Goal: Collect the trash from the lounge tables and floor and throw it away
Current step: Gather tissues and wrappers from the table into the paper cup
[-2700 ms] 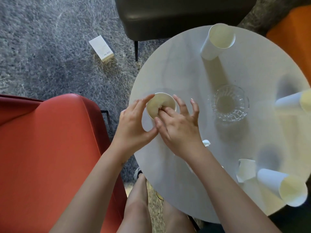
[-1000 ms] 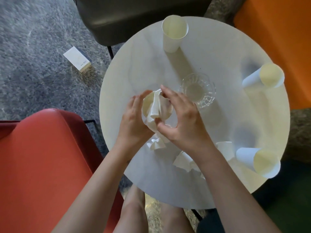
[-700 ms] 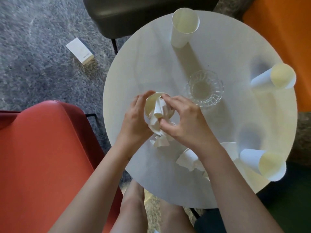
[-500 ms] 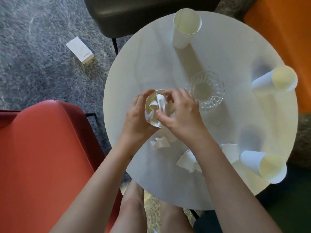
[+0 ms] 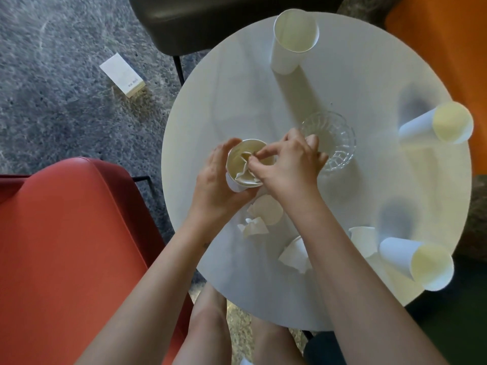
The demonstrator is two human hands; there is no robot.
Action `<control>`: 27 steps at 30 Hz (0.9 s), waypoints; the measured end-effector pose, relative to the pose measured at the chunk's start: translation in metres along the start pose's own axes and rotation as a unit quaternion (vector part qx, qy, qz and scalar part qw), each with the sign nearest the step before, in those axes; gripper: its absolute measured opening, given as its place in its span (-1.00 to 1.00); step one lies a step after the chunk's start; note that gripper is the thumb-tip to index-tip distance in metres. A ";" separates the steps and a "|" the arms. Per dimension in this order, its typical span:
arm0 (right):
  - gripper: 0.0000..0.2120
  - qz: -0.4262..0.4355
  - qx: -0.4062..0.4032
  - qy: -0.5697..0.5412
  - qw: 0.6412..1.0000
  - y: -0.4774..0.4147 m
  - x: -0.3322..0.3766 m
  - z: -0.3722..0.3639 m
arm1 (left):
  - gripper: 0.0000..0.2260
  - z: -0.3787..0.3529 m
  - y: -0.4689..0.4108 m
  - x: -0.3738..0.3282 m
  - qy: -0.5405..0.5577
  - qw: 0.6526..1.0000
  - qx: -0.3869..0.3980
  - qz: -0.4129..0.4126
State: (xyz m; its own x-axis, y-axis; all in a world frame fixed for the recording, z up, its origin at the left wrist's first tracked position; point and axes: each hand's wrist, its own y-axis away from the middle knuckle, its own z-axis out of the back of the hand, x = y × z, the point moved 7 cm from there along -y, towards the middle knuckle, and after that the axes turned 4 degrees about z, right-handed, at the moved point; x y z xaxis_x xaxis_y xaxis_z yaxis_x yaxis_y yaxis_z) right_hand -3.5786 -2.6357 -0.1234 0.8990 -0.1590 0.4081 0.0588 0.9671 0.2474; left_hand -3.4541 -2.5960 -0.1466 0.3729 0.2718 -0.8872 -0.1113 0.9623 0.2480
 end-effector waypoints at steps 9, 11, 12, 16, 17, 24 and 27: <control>-0.84 0.055 0.015 0.006 0.998 -0.003 0.005 0.003 | -0.37 -0.001 0.002 -0.006 -0.007 1.000 0.009 -0.002; -0.81 0.078 0.024 -0.015 0.997 -0.002 0.008 0.009 | -0.38 0.000 0.002 -0.005 0.003 1.000 0.007 0.005; -0.81 0.086 0.018 -0.045 0.995 -0.001 0.008 0.014 | -0.39 0.000 0.001 -0.005 0.005 1.000 0.004 0.007; -0.87 0.071 -0.086 -0.172 0.979 0.012 -0.022 0.050 | -0.39 0.006 -0.002 -0.004 0.000 1.000 -0.027 0.003; -0.90 0.052 -0.089 -0.171 0.980 0.018 -0.034 0.052 | -0.40 0.009 -0.003 -0.004 0.004 0.999 -0.033 0.000; -0.37 0.019 0.147 -0.033 0.988 0.069 -0.064 -0.037 | -0.42 0.018 -0.002 -0.001 0.001 0.998 -0.061 -0.012; -0.21 0.028 0.118 0.007 0.993 0.078 -0.053 -0.058 | -0.42 0.018 0.001 0.003 0.000 0.998 -0.069 -0.010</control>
State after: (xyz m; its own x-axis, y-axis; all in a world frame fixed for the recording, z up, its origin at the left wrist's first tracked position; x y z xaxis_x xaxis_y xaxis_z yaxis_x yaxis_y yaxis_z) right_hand -3.5967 -2.5403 -0.1766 0.9037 -0.1026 0.4157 -0.0926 0.9010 0.4237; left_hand -3.4364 -2.5937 -0.1418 0.3770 0.2533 -0.8909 -0.2300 0.9574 0.1749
